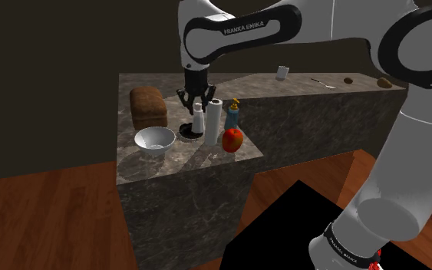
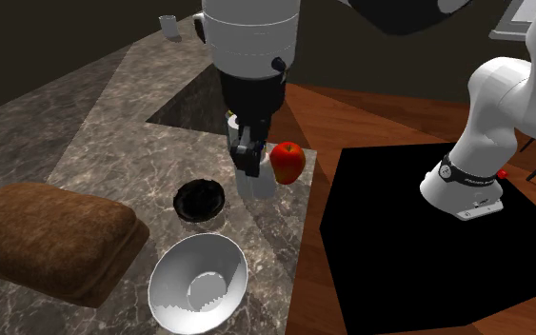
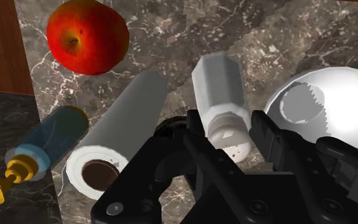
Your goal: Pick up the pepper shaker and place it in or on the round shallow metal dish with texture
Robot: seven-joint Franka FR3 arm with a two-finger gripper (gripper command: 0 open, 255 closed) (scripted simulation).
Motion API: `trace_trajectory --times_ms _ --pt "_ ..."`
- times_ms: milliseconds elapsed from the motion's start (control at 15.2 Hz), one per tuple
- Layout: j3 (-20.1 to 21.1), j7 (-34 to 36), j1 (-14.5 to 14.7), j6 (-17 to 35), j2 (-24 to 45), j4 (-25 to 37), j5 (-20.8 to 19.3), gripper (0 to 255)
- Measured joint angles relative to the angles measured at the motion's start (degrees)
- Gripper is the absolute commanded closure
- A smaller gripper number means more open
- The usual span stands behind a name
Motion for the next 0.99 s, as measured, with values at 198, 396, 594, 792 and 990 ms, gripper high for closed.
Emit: trace_trajectory --times_ms 198,396,594,792,990 --pt "-0.9 -2.0 -0.7 -2.7 4.3 7.1 -0.9 255" --pt "-1.8 -4.0 -1.0 -5.5 10.1 15.8 -2.1 255" --pt "-2.8 -6.3 -0.9 -9.8 17.7 27.8 -3.4 255" --pt "-3.9 -9.0 0.0 -15.8 27.0 43.5 -4.6 255" --pt "-4.2 -9.4 -0.2 -15.2 28.6 44.5 -4.8 255"
